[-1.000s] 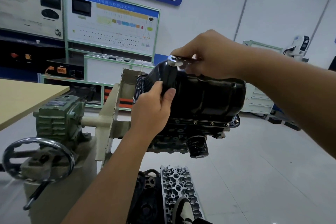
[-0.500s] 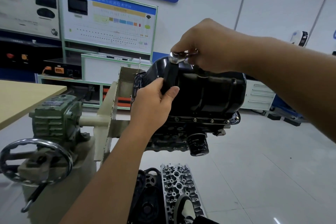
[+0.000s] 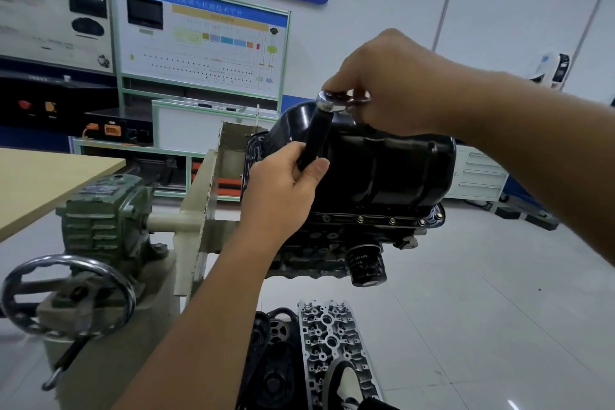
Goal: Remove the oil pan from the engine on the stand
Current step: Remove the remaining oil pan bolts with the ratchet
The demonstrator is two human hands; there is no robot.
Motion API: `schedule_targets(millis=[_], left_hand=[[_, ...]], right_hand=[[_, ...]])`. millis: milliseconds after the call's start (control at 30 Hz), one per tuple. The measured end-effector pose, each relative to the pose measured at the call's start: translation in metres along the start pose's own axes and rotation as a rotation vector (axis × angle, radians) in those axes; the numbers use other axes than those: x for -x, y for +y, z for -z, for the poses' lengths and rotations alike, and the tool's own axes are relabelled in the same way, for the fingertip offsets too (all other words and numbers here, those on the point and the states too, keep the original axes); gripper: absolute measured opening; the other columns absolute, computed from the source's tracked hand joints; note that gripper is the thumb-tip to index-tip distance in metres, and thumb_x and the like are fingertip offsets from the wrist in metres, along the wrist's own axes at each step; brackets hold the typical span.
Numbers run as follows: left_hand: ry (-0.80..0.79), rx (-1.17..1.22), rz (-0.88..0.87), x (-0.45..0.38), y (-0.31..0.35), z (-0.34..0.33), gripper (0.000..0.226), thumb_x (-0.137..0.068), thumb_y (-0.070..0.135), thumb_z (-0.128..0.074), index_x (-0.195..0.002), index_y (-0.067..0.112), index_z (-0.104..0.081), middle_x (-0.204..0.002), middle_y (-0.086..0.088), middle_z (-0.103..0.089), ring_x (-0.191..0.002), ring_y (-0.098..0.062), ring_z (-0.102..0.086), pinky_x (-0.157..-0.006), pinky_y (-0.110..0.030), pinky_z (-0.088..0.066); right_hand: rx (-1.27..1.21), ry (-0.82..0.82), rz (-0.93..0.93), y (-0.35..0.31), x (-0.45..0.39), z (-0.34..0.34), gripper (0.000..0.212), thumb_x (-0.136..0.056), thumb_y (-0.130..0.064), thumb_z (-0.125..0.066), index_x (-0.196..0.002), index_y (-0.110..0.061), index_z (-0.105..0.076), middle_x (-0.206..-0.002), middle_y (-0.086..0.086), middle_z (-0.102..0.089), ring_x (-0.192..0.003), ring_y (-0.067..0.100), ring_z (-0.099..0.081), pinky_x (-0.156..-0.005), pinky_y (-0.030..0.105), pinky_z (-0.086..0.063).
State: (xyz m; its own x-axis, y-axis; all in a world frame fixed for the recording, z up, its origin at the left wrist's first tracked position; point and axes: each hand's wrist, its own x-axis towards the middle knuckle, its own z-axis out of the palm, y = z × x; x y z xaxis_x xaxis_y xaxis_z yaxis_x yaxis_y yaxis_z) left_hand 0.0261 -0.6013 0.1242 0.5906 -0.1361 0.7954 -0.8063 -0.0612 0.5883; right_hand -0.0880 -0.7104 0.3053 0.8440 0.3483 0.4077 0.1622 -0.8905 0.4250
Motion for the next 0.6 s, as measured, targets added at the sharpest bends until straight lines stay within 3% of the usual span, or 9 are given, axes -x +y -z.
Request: schedule_targets(millis=[100,200,267,367,467,533,600], left_hand=[[0.076,-0.057,-0.004,0.002,0.003,-0.002,0.023,-0.094,0.047,-0.068,-0.073,0.046,-0.058,-0.051,0.018,-0.049,-0.048,-0.004,-0.044,-0.048,-0.009,-0.034],[0.104,-0.045,0.008,0.001,0.004,-0.002,0.024,-0.093,0.045,-0.071,-0.072,0.045,-0.059,-0.051,0.016,-0.049,-0.048,-0.005,-0.044,-0.047,-0.010,-0.034],[0.064,-0.001,0.036,0.001,0.004,-0.003,0.022,-0.092,0.041,-0.073,-0.074,0.037,-0.061,-0.049,0.015,-0.044,-0.047,-0.006,-0.040,-0.046,-0.010,-0.033],[-0.003,0.069,0.069,0.003,0.004,-0.008,0.022,-0.094,0.037,-0.071,-0.079,0.027,-0.059,-0.049,0.014,-0.039,-0.046,-0.006,-0.035,-0.046,-0.015,-0.031],[0.015,-0.018,0.034,0.003,0.002,-0.005,0.023,-0.097,0.043,-0.065,-0.082,0.027,-0.058,-0.052,0.012,-0.046,-0.047,-0.008,-0.039,-0.046,-0.021,-0.034],[0.052,-0.089,0.031,0.004,0.002,-0.005,0.026,-0.097,0.048,-0.062,-0.080,0.029,-0.055,-0.056,0.014,-0.051,-0.050,-0.009,-0.044,-0.046,-0.026,-0.035],[0.105,-0.122,0.037,0.006,0.004,-0.007,0.029,-0.096,0.051,-0.060,-0.078,0.030,-0.052,-0.059,0.017,-0.053,-0.052,-0.009,-0.047,-0.047,-0.026,-0.031]], right_hand=[[-0.257,-0.145,-0.153,-0.002,0.000,0.009,0.007,-0.080,-0.019,-0.077,-0.084,-0.014,-0.078,-0.067,0.002,-0.074,-0.064,0.017,-0.073,-0.072,0.040,-0.063],[-0.446,-0.215,-0.179,0.003,0.003,0.013,0.018,-0.077,-0.026,-0.085,-0.082,-0.011,-0.078,-0.067,0.003,-0.074,-0.059,0.015,-0.073,-0.058,0.030,-0.061],[-0.406,-0.192,-0.098,0.006,0.002,0.011,0.010,-0.080,-0.015,-0.083,-0.089,-0.020,-0.080,-0.074,-0.007,-0.076,-0.069,0.011,-0.074,-0.068,0.031,-0.060],[-0.257,-0.055,0.002,0.006,0.001,0.006,0.033,-0.086,-0.001,-0.076,-0.108,-0.026,-0.080,-0.087,-0.017,-0.073,-0.081,-0.009,-0.064,-0.081,0.025,-0.050],[-0.262,-0.036,0.040,0.006,0.004,0.001,0.022,-0.090,-0.006,-0.073,-0.104,-0.021,-0.078,-0.085,-0.007,-0.075,-0.075,-0.001,-0.066,-0.082,0.028,-0.055],[-0.455,-0.143,-0.039,0.004,0.005,0.003,0.008,-0.088,-0.015,-0.077,-0.097,-0.016,-0.076,-0.080,0.002,-0.077,-0.064,0.009,-0.073,-0.075,0.037,-0.064],[-0.634,-0.225,-0.138,0.005,0.005,0.006,0.021,-0.083,-0.023,-0.083,-0.094,-0.007,-0.076,-0.079,0.012,-0.076,-0.064,0.024,-0.076,-0.062,0.041,-0.065]])
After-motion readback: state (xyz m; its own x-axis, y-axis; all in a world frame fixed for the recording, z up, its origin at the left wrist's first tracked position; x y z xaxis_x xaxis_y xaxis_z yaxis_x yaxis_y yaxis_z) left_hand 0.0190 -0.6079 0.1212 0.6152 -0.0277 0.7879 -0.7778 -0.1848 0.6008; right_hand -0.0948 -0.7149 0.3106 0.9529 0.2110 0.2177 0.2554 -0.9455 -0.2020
